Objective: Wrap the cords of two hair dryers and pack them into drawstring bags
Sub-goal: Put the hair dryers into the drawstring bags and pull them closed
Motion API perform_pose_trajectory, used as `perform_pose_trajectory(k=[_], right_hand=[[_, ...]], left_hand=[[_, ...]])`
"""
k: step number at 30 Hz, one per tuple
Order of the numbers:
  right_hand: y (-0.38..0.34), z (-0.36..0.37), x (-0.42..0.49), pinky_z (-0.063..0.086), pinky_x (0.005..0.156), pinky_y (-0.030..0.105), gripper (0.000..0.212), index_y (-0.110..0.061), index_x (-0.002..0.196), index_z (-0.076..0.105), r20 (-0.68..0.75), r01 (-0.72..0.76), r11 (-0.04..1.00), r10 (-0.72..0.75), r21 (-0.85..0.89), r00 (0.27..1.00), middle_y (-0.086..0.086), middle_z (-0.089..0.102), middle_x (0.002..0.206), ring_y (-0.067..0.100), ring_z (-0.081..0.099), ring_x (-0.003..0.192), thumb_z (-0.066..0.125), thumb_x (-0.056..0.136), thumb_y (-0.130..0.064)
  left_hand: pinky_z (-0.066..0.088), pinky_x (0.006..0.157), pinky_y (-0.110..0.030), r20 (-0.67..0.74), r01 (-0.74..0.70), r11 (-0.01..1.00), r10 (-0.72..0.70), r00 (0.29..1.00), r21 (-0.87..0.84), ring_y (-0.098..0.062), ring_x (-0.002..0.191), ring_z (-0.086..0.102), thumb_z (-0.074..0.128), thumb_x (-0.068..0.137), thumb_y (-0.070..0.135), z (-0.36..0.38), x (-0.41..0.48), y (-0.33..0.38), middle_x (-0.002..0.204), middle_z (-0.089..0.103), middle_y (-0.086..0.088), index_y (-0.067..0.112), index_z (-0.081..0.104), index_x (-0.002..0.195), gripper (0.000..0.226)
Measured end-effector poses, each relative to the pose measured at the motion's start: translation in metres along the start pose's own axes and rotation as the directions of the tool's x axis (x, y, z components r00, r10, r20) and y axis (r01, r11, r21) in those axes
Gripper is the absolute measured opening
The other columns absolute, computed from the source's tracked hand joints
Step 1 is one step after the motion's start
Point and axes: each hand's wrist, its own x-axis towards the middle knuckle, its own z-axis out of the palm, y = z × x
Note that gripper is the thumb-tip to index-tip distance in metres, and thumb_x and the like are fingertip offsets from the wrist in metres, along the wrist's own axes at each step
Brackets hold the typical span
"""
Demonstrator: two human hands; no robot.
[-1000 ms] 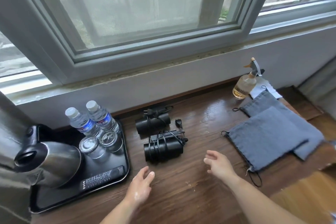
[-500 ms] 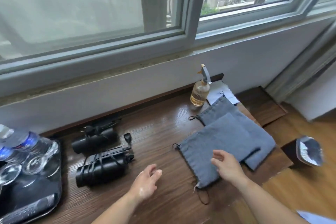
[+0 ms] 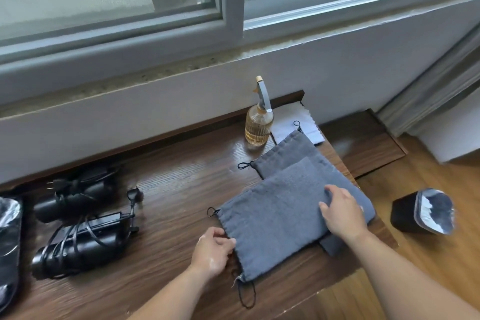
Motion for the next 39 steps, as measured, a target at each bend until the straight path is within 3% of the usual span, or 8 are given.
perform_pose_trajectory(k=[8,17,22,27,30,33,36,39], right_hand=[[0.003,0.003,0.004,0.048,0.101,0.045,0.052,-0.021,0.136,0.051,0.0,-0.038,0.991,0.038,0.131,0.999,0.008,0.068,0.124,0.032,0.059,0.119,0.069,0.089,-0.03],[-0.059,0.047,-0.043,0.052,0.094,0.039,0.046,-0.022,0.127,0.058,0.025,0.146,0.964,-0.155,0.22,0.988,0.005,0.073,0.113,0.028,0.067,0.108,0.074,0.084,-0.023],[-0.085,0.076,-0.07,0.053,0.093,0.039,0.046,-0.023,0.126,0.058,0.042,0.201,0.956,-0.215,0.212,0.976,0.002,0.073,0.113,0.026,0.067,0.107,0.073,0.083,-0.021],[-0.098,0.084,-0.097,0.051,0.096,0.048,0.058,-0.018,0.131,0.055,-0.024,0.166,0.985,-0.165,0.054,0.986,0.009,0.06,0.122,0.033,0.059,0.114,0.077,0.079,-0.028],[-0.108,0.088,-0.128,0.05,0.096,0.048,0.058,-0.017,0.13,0.057,-0.099,0.271,0.963,-0.271,-0.019,0.957,0.005,0.054,0.126,0.031,0.055,0.118,0.079,0.077,-0.027],[-0.132,0.095,-0.162,0.05,0.096,0.036,0.044,-0.022,0.125,0.059,0.047,0.382,0.915,-0.391,0.127,0.919,-0.008,0.053,0.116,0.015,0.059,0.107,0.075,0.084,-0.029],[-0.17,0.11,-0.189,0.051,0.087,0.026,0.03,-0.03,0.111,0.062,0.207,0.427,0.876,-0.471,0.224,0.857,-0.015,0.056,0.101,0.002,0.059,0.085,0.072,0.084,-0.038],[-0.208,0.131,-0.206,0.047,0.081,0.022,0.03,-0.032,0.098,0.055,0.264,0.414,0.876,-0.472,0.246,0.841,-0.014,0.057,0.092,0.004,0.058,0.08,0.071,0.079,-0.051]], left_hand=[[0.06,0.081,-0.052,-0.136,-0.054,0.995,0.065,0.989,0.088,-0.022,0.063,0.064,0.082,0.078,0.006,-0.007,0.008,0.001,0.062,0.067,0.003,0.02,0.062,0.089,0.027],[0.058,0.078,-0.051,-0.255,-0.036,0.996,0.055,0.965,0.079,-0.019,0.063,0.062,0.079,0.08,0.004,-0.102,-0.009,-0.023,0.06,0.064,0.007,0.022,0.066,0.089,0.024],[0.05,0.073,-0.034,-0.32,-0.026,0.999,0.039,0.947,0.047,-0.017,0.06,0.055,0.078,0.08,0.003,-0.137,-0.025,-0.041,0.058,0.061,0.007,0.019,0.067,0.087,0.021],[0.055,0.077,-0.041,-0.239,-0.007,0.997,-0.012,0.971,-0.078,-0.017,0.065,0.058,0.078,0.082,0.0,-0.151,-0.032,-0.057,0.053,0.059,0.011,0.016,0.069,0.092,0.021],[0.05,0.071,-0.037,-0.149,-0.028,0.98,-0.002,0.989,-0.199,-0.022,0.071,0.059,0.069,0.087,-0.008,-0.15,-0.036,-0.059,0.069,0.063,0.0,0.008,0.069,0.099,0.02],[0.048,0.06,-0.032,-0.05,0.004,0.951,-0.021,0.999,-0.308,-0.029,0.076,0.064,0.054,0.094,-0.009,-0.148,-0.04,-0.058,0.088,0.073,-0.015,0.004,0.068,0.112,0.026],[0.056,0.068,-0.039,0.037,0.059,0.912,-0.048,0.998,-0.405,-0.038,0.085,0.073,0.04,0.097,-0.005,-0.151,-0.053,-0.048,0.094,0.079,-0.018,0.011,0.068,0.115,0.037],[0.058,0.072,-0.038,0.051,0.069,0.896,-0.051,0.997,-0.438,-0.03,0.08,0.072,0.041,0.101,0.008,-0.155,-0.061,-0.047,0.095,0.079,-0.012,0.018,0.069,0.118,0.034]])
